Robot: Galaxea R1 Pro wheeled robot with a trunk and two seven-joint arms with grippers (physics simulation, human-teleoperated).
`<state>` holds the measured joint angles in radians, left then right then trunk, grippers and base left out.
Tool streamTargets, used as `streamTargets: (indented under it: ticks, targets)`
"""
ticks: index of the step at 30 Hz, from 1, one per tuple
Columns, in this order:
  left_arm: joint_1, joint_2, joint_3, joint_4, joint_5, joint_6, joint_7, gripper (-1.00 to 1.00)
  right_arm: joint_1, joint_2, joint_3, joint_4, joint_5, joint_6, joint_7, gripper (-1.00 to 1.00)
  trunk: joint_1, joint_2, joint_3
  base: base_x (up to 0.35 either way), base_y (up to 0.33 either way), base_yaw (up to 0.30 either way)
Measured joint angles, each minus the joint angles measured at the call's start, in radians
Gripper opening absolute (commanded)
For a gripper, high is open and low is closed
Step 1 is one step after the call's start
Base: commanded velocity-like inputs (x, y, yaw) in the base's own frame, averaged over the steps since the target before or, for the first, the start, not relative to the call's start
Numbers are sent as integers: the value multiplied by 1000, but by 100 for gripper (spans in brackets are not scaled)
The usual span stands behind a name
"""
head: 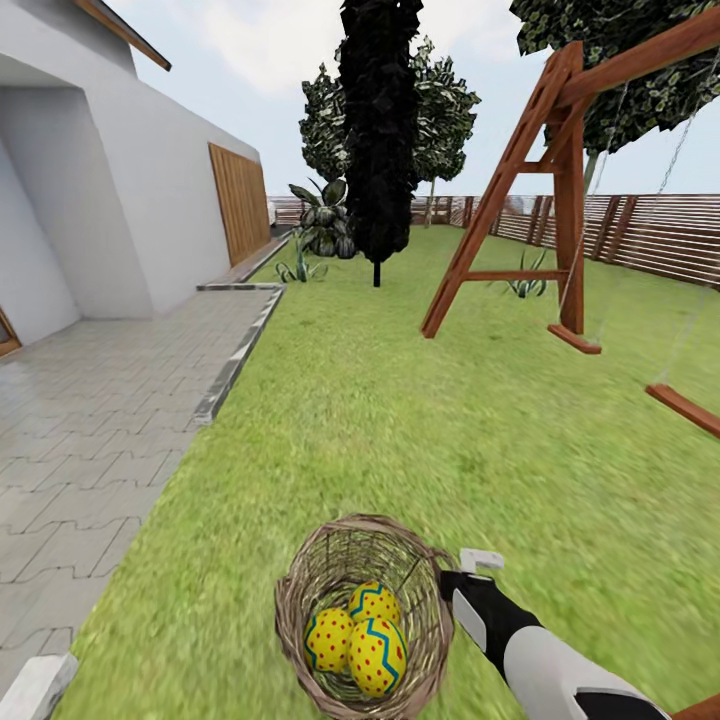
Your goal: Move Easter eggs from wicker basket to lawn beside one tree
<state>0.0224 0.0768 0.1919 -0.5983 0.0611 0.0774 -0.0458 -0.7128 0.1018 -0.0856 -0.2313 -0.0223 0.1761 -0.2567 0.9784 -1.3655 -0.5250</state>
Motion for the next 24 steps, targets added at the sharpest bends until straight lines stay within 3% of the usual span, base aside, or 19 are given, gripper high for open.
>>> streamTargets:
  ticks: [24]
  targets:
    - [0, -1, 0, 0, -1, -1, -1, 100, 1, 0, 3, 1, -3, 0, 1, -100, 0, 0, 0, 330, 0, -21]
